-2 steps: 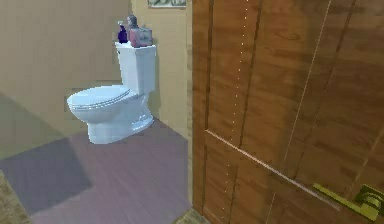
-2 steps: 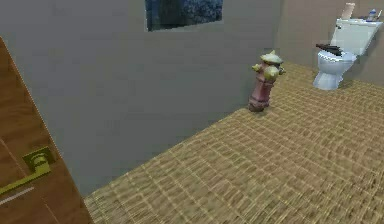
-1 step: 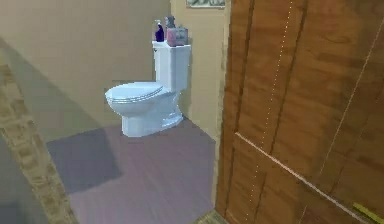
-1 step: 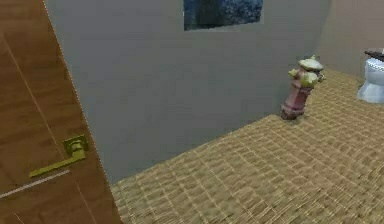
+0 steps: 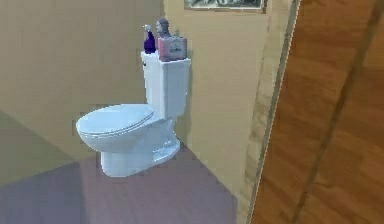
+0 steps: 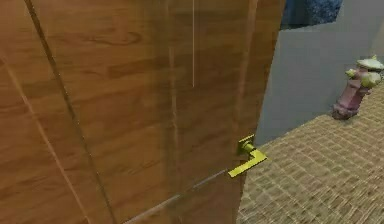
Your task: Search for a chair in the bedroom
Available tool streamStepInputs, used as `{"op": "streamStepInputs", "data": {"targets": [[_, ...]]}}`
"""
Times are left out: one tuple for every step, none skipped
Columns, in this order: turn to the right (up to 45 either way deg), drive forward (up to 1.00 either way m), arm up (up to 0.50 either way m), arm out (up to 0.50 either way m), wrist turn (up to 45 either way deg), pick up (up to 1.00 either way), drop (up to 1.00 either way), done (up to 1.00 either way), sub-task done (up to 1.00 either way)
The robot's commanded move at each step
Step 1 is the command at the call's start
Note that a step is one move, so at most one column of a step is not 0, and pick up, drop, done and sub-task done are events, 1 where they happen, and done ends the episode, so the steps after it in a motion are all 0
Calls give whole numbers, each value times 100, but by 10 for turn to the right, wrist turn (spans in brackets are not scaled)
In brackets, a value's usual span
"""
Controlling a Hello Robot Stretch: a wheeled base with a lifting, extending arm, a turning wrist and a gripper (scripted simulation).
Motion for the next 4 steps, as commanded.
{"op": "streamStepInputs", "data": {"targets": [[-300,0,0,0,0,0,0,0,0],[0,60,0,0,0,0,0,0,0],[-450,0,0,0,0,0,0,0,0],[-240,0,0,0,0,0,0,0,0]]}}
